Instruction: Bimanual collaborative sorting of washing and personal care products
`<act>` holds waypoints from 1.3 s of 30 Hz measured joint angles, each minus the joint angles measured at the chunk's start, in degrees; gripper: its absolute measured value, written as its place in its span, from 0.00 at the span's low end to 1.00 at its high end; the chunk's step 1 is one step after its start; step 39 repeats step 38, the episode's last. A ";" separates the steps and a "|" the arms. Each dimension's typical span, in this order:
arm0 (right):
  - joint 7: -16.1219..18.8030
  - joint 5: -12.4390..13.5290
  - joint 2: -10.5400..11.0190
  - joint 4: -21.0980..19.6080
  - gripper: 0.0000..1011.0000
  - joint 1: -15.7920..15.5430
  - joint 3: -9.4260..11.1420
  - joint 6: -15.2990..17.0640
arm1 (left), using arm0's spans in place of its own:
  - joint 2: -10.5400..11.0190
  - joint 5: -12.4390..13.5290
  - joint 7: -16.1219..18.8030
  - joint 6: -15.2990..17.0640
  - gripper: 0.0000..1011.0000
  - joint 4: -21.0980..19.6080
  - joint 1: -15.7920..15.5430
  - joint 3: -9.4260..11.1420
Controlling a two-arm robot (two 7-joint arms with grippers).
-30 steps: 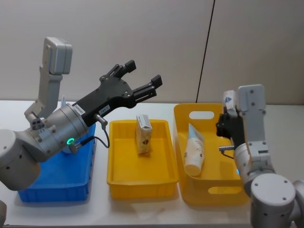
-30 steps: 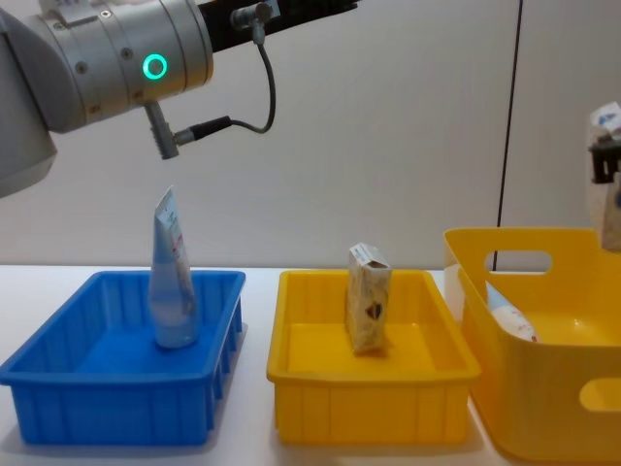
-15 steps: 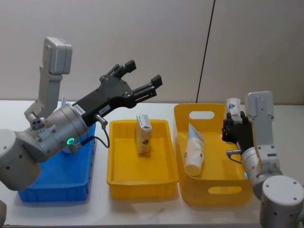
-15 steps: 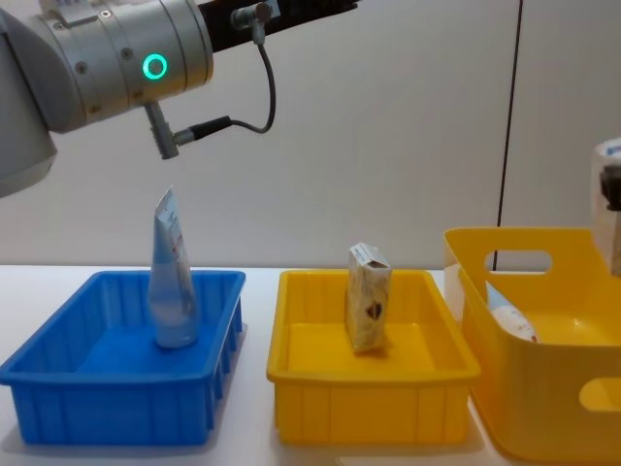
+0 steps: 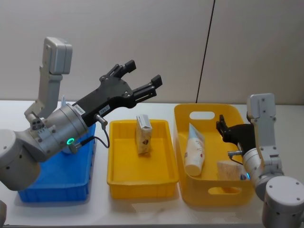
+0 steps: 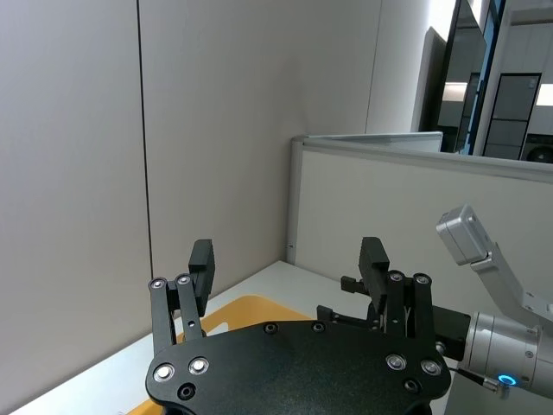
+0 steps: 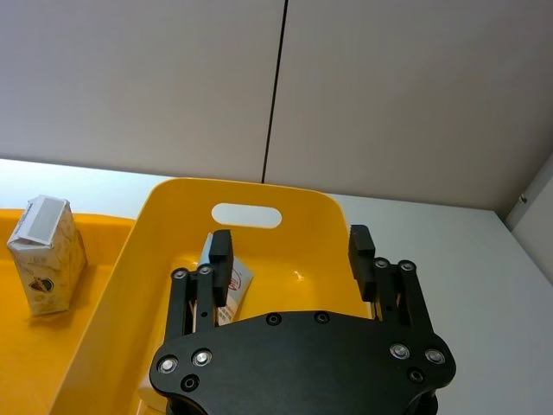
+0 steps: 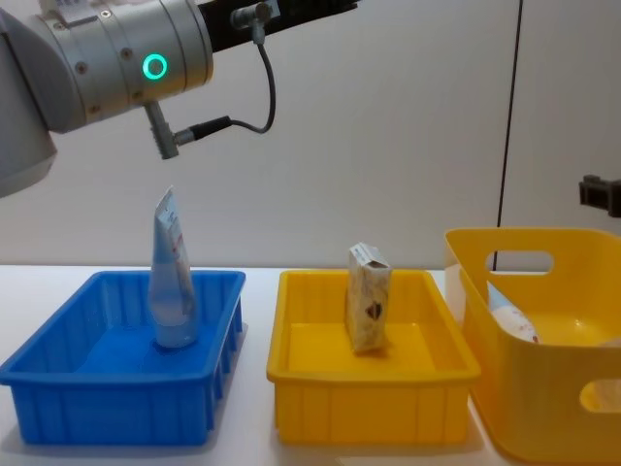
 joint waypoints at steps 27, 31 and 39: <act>0.74 0.28 0.09 0.68 0.99 0.16 0.42 -0.69 | 0.00 0.00 0.00 0.00 0.99 0.00 0.00 0.00; 0.76 0.29 0.09 0.70 0.99 0.16 0.44 -0.71 | 0.00 0.00 0.00 0.00 0.99 0.00 0.00 0.00; 0.80 0.29 0.09 0.73 0.99 0.16 0.47 -0.77 | 0.00 0.00 0.00 0.00 0.99 0.00 0.00 0.00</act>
